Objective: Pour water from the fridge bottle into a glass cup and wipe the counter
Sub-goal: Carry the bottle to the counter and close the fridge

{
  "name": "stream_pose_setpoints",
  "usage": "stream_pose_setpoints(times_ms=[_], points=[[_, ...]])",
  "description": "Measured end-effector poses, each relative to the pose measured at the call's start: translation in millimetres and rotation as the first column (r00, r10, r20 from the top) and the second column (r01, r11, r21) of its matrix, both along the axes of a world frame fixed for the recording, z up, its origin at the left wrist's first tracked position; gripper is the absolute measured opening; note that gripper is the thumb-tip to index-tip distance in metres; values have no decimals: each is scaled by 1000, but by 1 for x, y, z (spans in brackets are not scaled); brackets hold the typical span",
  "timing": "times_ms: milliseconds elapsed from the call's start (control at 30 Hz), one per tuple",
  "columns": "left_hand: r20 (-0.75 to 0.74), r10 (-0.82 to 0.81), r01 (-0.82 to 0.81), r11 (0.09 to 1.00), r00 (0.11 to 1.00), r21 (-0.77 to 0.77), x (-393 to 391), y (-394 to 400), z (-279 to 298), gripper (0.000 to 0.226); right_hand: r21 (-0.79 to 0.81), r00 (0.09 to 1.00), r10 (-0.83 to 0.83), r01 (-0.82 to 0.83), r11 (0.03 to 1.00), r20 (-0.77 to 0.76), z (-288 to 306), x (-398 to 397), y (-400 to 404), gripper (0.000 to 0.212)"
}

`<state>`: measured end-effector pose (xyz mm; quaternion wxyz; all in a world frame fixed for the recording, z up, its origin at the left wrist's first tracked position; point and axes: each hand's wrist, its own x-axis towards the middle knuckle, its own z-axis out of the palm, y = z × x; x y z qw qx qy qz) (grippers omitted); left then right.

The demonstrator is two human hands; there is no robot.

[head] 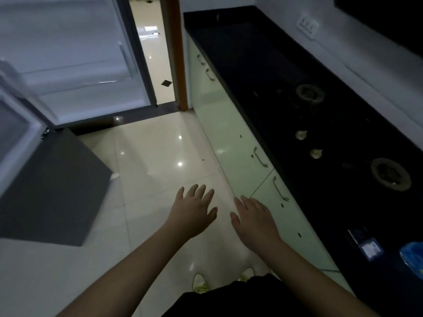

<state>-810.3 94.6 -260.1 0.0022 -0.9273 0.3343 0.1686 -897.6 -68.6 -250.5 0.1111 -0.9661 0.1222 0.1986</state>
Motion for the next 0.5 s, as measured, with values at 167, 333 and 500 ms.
stream_pose_setpoints(times_ms=[167,333,500], points=[[42,88,-88,996,995,-5,9,14,6,66,-44,991,110,-107,993,75,10,30,6,55],[82,190,-190,982,978,-15,35,15,9,76,-59,967,183,-175,983,177,11,62,5,63],[96,311,-315,948,945,31,62,4,15,79,-17,958,248,-248,969,144,10,101,-12,56]])
